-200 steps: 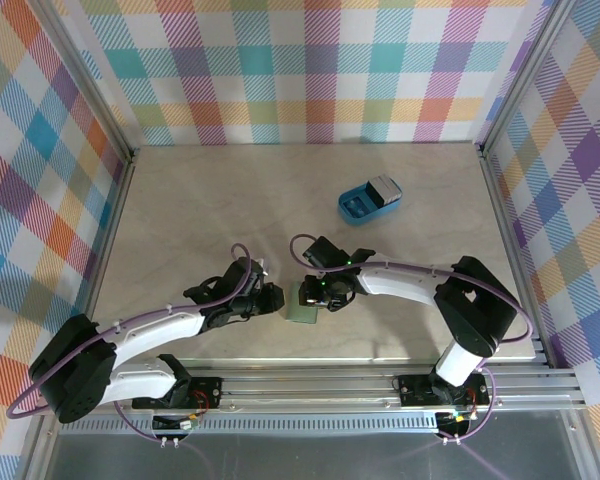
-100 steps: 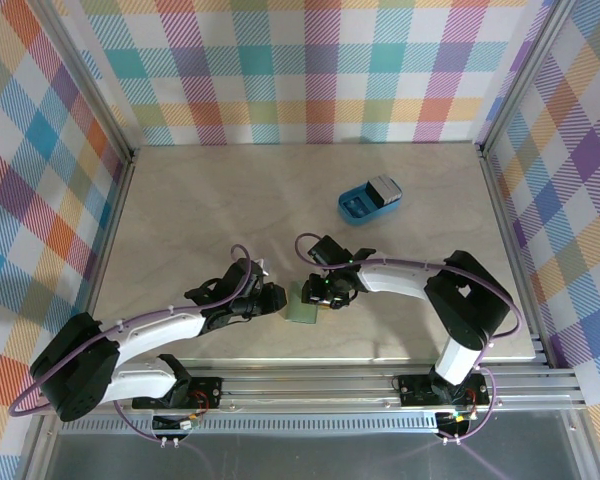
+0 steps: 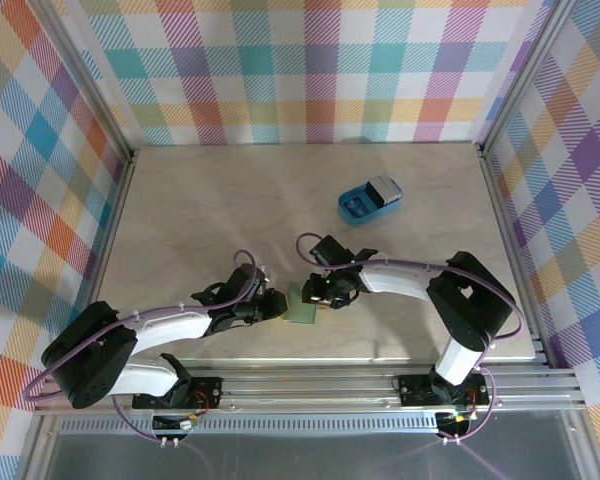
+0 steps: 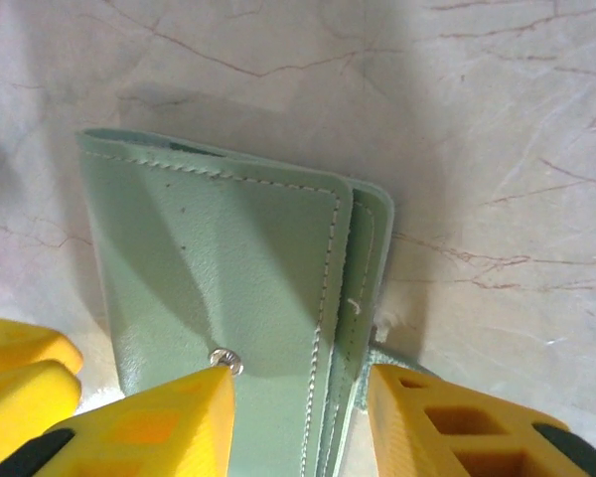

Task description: Put the credit cards into the card holder

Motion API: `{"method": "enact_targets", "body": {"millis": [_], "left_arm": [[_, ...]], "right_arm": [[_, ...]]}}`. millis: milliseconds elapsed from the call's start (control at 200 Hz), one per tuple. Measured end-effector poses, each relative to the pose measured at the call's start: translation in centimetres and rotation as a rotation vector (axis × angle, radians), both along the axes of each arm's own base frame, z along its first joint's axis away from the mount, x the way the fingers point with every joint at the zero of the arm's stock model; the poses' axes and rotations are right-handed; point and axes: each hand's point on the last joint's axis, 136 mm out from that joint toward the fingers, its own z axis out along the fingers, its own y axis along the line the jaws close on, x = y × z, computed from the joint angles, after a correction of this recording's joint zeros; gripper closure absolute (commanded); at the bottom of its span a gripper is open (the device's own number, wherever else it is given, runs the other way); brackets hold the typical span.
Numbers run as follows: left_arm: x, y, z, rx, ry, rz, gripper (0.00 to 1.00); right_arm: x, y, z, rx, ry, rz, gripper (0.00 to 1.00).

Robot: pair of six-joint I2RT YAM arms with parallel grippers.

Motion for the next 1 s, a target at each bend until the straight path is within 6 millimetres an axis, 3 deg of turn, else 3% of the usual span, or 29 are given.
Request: {"method": "enact_targets", "body": {"millis": [325,1000], "left_arm": [[-0.1,0.0,-0.6,0.002,0.003,0.000,0.80],[0.0,0.0,-1.6,0.009,0.014,0.002,0.81]], "right_arm": [[-0.2,0.6,0.5,0.035,-0.009,0.041,0.59],[-0.3,0.6,-0.5,0.029,0.029,0.038,0.61]]}}
